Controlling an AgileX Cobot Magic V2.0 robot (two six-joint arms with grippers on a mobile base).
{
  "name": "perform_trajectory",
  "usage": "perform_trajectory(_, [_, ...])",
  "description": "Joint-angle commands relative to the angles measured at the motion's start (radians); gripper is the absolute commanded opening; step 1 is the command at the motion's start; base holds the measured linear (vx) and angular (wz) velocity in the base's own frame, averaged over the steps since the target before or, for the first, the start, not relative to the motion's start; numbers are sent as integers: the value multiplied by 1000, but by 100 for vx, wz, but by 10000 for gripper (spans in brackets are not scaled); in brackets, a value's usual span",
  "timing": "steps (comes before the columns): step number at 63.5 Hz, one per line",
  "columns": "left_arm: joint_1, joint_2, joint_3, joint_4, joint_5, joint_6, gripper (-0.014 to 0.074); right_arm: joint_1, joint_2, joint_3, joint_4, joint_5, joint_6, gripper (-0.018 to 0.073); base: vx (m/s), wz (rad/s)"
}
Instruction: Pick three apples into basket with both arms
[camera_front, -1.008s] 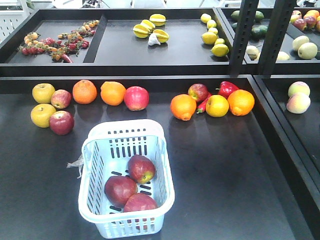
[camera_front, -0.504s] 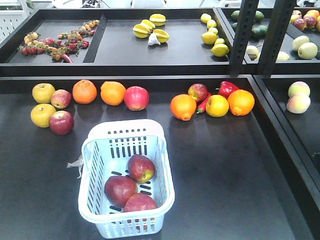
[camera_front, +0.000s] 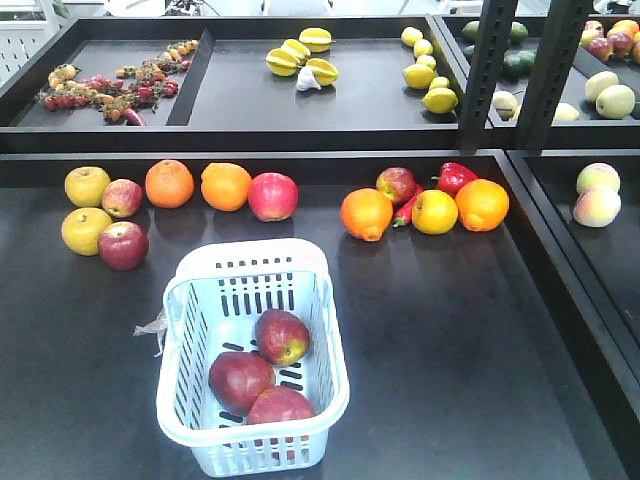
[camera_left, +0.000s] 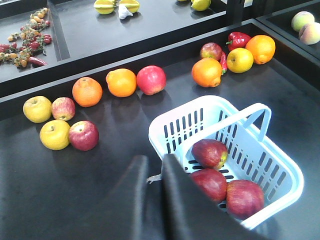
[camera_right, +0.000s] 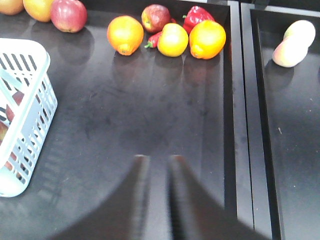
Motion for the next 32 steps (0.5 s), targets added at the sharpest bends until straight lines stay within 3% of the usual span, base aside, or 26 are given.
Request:
perform_trajectory(1, [2, 1, -30, 1, -63, -13, -8, -8, -2, -27, -7, -73, -5, -10, 0, 0])
perform_trajectory(32, [2, 1, -30, 1, -63, -13, -8, -8, -2, -27, -6, -68, -5, -9, 0, 0])
